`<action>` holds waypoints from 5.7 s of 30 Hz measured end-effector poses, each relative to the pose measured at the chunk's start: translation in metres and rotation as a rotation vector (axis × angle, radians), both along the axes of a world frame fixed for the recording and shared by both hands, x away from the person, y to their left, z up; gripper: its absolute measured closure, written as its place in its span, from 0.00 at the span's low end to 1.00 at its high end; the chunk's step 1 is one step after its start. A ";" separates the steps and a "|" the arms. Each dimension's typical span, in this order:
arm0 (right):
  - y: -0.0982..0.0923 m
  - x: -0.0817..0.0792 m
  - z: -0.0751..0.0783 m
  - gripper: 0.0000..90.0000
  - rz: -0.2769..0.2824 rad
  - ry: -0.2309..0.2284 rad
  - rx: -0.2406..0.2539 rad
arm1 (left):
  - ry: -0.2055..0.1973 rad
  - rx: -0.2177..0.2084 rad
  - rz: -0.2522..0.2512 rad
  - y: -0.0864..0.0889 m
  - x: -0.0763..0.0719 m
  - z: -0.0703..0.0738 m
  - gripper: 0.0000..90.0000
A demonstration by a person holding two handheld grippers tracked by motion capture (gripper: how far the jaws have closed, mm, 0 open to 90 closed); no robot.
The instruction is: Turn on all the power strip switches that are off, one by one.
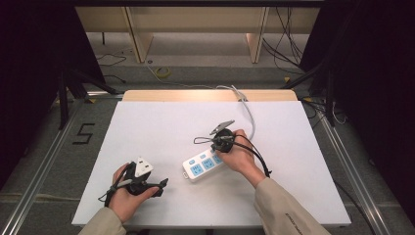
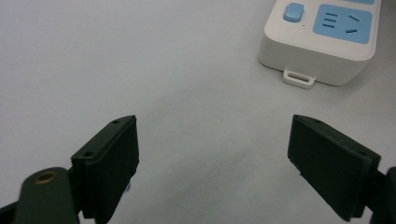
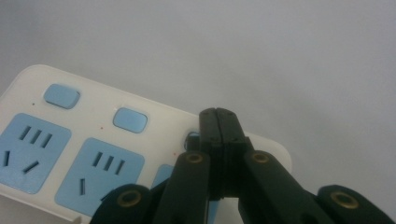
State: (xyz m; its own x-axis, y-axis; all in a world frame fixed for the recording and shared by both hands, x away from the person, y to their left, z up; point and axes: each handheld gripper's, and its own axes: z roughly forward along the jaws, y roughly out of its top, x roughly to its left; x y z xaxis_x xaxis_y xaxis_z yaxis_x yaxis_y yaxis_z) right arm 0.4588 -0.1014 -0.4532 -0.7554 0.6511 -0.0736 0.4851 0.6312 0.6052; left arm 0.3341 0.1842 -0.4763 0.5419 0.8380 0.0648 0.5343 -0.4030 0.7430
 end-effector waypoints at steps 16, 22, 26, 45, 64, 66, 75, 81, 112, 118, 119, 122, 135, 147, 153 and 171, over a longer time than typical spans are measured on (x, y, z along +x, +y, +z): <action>0.003 -0.007 0.012 1.00 0.015 0.004 0.053 | 0.005 0.002 -0.001 0.000 0.000 -0.001 0.18; 0.007 -0.007 0.012 1.00 0.026 0.006 0.053 | 0.004 0.000 -0.001 0.000 0.000 -0.001 0.18; 0.011 -0.009 0.013 1.00 0.031 0.006 0.055 | 0.004 0.002 -0.003 0.000 0.000 -0.001 0.18; 0.024 -0.014 0.016 1.00 0.064 0.009 0.059 | 0.002 0.000 -0.004 0.000 0.000 -0.001 0.18; 0.038 -0.018 0.017 1.00 0.094 0.015 0.058 | 0.000 -0.002 -0.005 -0.001 -0.001 -0.001 0.18; 0.039 -0.019 0.016 1.00 0.098 0.016 0.057 | -0.001 0.000 -0.006 -0.001 -0.001 -0.001 0.18; 0.046 -0.021 0.015 1.00 0.114 0.022 0.054 | 0.001 0.003 -0.006 -0.001 -0.001 0.000 0.18; 0.049 -0.022 0.015 1.00 0.120 0.026 0.046 | 0.001 0.005 -0.008 -0.001 -0.001 0.000 0.18; 0.063 -0.025 0.007 1.00 0.152 0.055 0.025 | 0.001 0.001 -0.009 -0.002 -0.001 0.000 0.18; 0.065 -0.026 0.005 1.00 0.161 0.071 0.012 | 0.001 0.003 -0.008 -0.002 -0.001 0.000 0.18; 0.065 -0.026 0.005 1.00 0.167 0.065 0.011 | 0.001 0.004 -0.008 -0.001 -0.001 0.000 0.18; 0.065 -0.026 0.005 1.00 0.172 0.066 0.008 | 0.003 0.004 -0.010 -0.001 -0.001 0.000 0.18; 0.064 -0.026 0.003 1.00 0.161 0.086 0.013 | 0.000 0.003 -0.009 -0.002 -0.001 -0.001 0.18; 0.064 -0.026 0.001 1.00 0.163 0.078 0.013 | 0.001 0.007 -0.014 -0.003 -0.001 -0.001 0.18; 0.065 -0.026 0.000 1.00 0.159 0.074 0.012 | 0.000 0.008 -0.014 -0.003 -0.001 -0.001 0.18; 0.062 -0.027 0.001 1.00 0.163 0.062 0.015 | 0.003 0.007 -0.013 -0.002 -0.002 -0.002 0.18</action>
State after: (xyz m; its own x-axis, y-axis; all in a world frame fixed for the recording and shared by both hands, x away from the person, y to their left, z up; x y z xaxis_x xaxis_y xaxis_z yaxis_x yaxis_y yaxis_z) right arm 0.4317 -0.0394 -0.4519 -0.8539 0.5202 -0.0151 0.4136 0.6959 0.5872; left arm 0.3326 0.1820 -0.4780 0.5526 0.8306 0.0686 0.5316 -0.4147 0.7386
